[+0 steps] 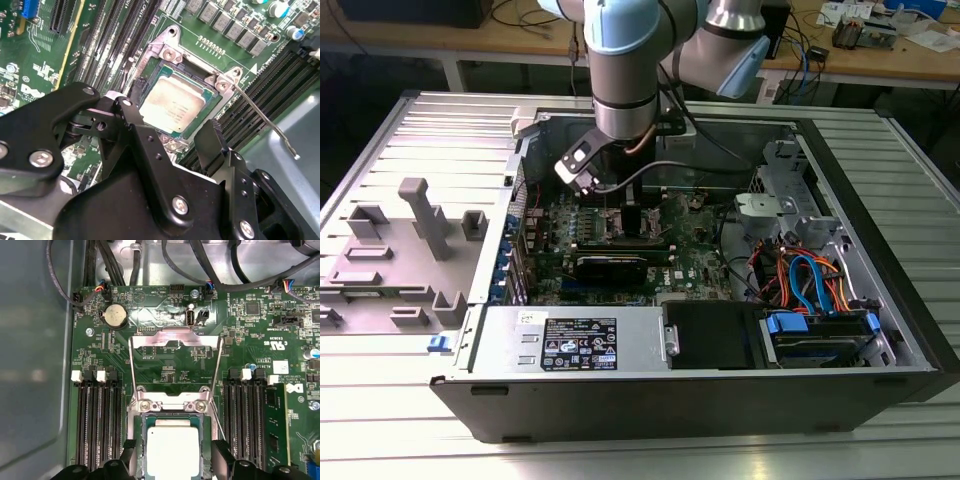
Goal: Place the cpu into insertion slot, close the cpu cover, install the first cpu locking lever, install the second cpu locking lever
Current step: 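Place the cpu into insertion slot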
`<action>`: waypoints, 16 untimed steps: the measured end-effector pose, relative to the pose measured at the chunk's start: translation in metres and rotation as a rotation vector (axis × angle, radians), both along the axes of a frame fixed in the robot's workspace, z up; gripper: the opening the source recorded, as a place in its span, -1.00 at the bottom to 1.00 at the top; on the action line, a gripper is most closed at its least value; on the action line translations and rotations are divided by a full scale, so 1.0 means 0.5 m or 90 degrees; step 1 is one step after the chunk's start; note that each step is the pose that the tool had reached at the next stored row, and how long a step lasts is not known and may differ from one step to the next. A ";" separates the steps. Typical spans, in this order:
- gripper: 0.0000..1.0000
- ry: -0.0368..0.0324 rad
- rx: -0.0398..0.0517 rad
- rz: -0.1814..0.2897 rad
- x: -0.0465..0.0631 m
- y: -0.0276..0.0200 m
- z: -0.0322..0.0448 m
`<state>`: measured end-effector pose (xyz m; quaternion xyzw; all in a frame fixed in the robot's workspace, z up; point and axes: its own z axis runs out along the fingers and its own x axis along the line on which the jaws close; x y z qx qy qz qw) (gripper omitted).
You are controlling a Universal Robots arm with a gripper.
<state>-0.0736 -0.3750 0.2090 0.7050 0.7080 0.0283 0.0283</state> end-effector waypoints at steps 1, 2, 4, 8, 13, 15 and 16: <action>0.38 0.0027 0.0002 0.000 0.002 0.0002 0.000; 0.38 0.0090 -0.0001 0.000 0.008 0.0019 0.000; 0.38 0.0221 -0.0004 0.000 0.019 0.0053 0.003; 0.38 0.0400 -0.0003 0.000 0.024 0.0054 0.009; -0.03 0.0489 -0.0003 0.002 0.027 0.0055 0.012; -0.27 0.0490 -0.0013 0.021 0.027 0.0054 0.012; -0.40 0.0490 -0.0017 0.029 0.027 0.0054 0.012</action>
